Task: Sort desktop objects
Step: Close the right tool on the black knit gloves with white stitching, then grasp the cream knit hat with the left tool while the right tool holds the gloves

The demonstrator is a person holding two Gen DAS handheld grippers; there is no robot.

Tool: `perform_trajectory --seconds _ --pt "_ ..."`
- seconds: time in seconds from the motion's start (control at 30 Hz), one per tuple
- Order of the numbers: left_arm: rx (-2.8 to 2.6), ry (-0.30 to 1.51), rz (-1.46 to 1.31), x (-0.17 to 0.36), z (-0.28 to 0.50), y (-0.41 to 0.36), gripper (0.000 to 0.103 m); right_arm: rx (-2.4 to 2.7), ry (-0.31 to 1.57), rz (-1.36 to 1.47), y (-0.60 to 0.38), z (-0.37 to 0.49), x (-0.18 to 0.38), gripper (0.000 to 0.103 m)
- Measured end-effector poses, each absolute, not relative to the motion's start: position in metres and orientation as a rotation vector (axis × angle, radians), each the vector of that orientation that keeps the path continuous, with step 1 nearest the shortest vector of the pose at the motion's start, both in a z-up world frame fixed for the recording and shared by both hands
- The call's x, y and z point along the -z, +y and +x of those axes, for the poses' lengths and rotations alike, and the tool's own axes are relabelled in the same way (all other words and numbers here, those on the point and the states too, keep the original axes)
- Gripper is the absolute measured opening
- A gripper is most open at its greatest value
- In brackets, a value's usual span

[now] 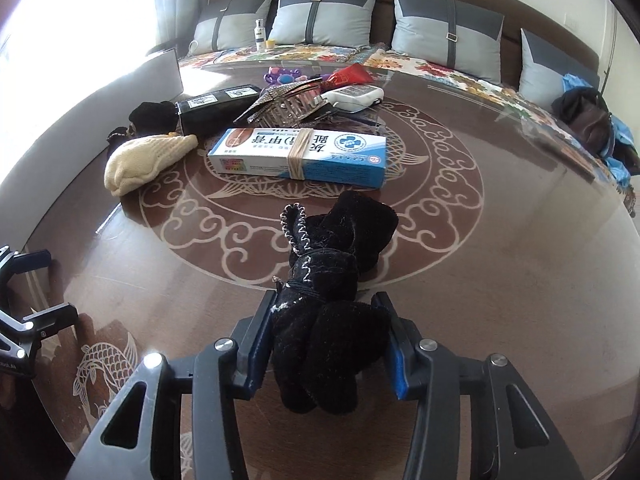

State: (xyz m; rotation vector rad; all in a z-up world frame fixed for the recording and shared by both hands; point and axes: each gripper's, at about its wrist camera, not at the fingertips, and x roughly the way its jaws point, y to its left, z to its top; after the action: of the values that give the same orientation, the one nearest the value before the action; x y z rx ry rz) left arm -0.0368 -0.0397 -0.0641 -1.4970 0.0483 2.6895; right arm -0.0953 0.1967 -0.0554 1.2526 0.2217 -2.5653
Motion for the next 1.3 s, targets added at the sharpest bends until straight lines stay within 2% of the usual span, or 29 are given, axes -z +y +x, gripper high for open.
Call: perform_trajectory --seconds 0.2,0.37,0.5,0.8,1.3 --pt "-2.681 0.036 -1.547 0.064 -0.045 -0.039 0.103 2.559 0.175 1.233 0.207 -0.096 0.055 0.049" --pt "-2.696 0.02 -1.562 0.064 -0.052 -0.036 0.103 2.542 0.158 1.233 0.203 -0.101 0.056 0.061" --pt "-2.702 0.014 -1.563 0.064 -0.059 -0.036 0.103 2.522 0.227 1.239 0.192 -0.101 0.058 0.073" --pt "-2.655 0.055 -1.55 0.065 -0.094 -0.037 0.103 2.514 0.231 1.259 0.191 -0.103 0.06 0.088" --pt "-2.604 0.105 -1.554 0.064 -0.191 -0.025 0.103 2.513 0.245 1.261 0.189 -0.103 0.061 0.09"
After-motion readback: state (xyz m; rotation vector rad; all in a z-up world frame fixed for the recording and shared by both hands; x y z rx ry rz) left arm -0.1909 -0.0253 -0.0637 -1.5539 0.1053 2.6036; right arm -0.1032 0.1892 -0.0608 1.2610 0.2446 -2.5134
